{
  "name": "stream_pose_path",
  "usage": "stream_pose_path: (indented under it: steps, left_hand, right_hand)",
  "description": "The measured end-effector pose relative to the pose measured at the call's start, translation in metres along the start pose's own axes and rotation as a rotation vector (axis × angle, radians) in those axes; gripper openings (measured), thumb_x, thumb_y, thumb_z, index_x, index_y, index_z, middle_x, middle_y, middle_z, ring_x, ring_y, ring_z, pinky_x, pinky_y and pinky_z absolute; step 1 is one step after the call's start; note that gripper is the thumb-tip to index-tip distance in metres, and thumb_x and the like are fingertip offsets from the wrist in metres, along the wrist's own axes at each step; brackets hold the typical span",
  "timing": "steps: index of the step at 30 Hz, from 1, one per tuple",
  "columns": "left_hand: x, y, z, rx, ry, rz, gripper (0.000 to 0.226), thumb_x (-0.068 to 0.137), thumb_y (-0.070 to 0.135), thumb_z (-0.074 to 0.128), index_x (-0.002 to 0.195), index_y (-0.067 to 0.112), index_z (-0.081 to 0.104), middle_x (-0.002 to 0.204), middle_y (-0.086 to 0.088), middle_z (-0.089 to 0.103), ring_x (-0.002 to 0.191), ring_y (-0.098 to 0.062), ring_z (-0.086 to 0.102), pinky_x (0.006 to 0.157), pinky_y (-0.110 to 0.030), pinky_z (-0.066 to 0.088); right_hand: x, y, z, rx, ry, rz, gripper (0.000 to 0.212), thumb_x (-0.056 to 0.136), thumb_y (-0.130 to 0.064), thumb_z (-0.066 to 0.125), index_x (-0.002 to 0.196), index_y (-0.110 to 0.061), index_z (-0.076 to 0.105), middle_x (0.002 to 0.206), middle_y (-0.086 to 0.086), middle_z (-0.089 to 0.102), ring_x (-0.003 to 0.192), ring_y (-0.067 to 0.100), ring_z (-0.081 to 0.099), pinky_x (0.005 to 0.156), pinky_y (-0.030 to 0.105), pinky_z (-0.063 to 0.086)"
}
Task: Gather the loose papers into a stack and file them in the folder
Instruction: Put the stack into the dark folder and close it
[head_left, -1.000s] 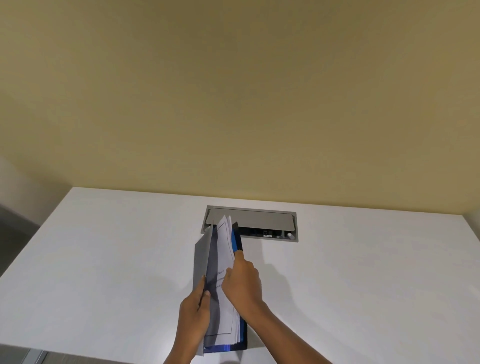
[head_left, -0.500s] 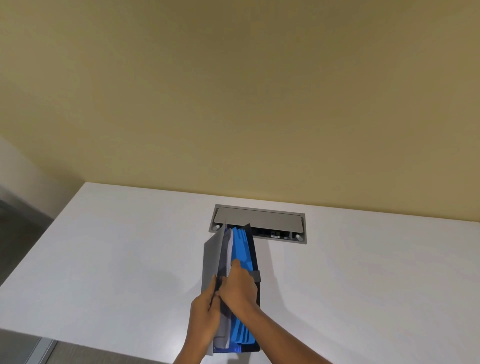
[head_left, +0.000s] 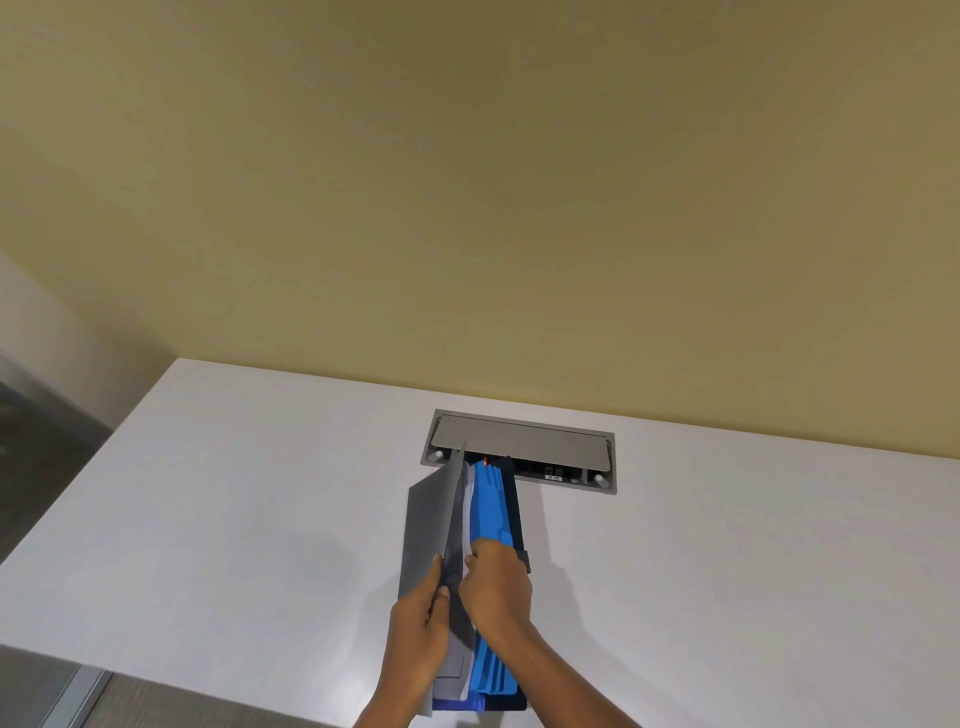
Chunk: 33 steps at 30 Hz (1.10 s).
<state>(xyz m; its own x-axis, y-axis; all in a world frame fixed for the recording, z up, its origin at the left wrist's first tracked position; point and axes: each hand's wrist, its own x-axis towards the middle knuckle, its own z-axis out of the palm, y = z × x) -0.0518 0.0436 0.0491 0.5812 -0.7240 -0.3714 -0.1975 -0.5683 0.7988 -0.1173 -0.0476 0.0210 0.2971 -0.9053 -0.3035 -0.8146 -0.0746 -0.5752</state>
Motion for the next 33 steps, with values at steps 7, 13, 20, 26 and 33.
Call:
stream_pose_path:
  steps: [7, 13, 20, 26, 33]
  left_hand:
    - [0.002, -0.001, 0.013, 0.011, 0.03, -0.008, 0.046, 0.102, 0.016, 0.053, 0.146, 0.023, 0.045, 0.123, -0.001, 0.07, 0.096, -0.006, 0.065, 0.088, -0.011, 0.047]
    - [0.007, -0.016, 0.049, 0.077, 0.009, -0.019, 0.049, 0.096, 0.017, 0.064, 0.144, 0.015, 0.054, 0.114, 0.003, 0.076, 0.076, 0.004, 0.063, 0.101, -0.021, 0.05]
    - [0.016, -0.046, 0.08, 0.328, -0.103, 0.009, 0.056, 0.097, 0.032, 0.061, 0.149, 0.018, 0.046, 0.114, 0.003, 0.074, 0.082, -0.011, 0.069, 0.095, -0.017, 0.052]
    - [0.02, -0.066, 0.085, 0.386, -0.219, 0.04, 0.071, 0.1, 0.036, 0.055, 0.16, 0.019, 0.022, 0.17, 0.0, 0.016, 0.149, -0.023, 0.038, 0.117, -0.028, 0.033]
    - [0.051, -0.094, 0.052, 0.728, -0.288, 0.092, 0.083, 0.097, 0.041, 0.057, 0.162, 0.021, 0.01, 0.171, -0.008, -0.006, 0.158, -0.033, -0.008, 0.127, -0.049, 0.005]
  right_hand:
    - [0.002, 0.014, -0.002, 0.015, 0.046, 0.027, 0.014, 0.102, -0.031, 0.066, 0.11, -0.021, 0.072, 0.103, -0.004, 0.076, 0.081, 0.006, 0.063, 0.08, 0.018, 0.054]
    - [0.002, 0.039, -0.019, -0.006, 0.111, 0.091, 0.033, 0.105, -0.042, 0.057, 0.129, -0.022, 0.069, 0.115, -0.002, 0.077, 0.102, 0.014, 0.074, 0.084, 0.021, 0.055]
    - [-0.008, 0.099, -0.037, -0.042, 0.119, 0.184, 0.036, 0.104, -0.042, 0.059, 0.136, -0.029, 0.067, 0.132, -0.007, 0.074, 0.117, 0.015, 0.072, 0.098, 0.025, 0.056]
    - [-0.011, 0.128, -0.039, -0.047, 0.038, 0.168, 0.027, 0.101, -0.028, 0.068, 0.126, -0.02, 0.076, 0.121, -0.002, 0.08, 0.106, 0.016, 0.077, 0.095, 0.025, 0.058]
    - [-0.001, 0.124, -0.02, -0.079, -0.09, 0.053, 0.025, 0.101, -0.012, 0.068, 0.123, -0.012, 0.078, 0.121, 0.006, 0.078, 0.11, 0.023, 0.075, 0.092, 0.017, 0.05]
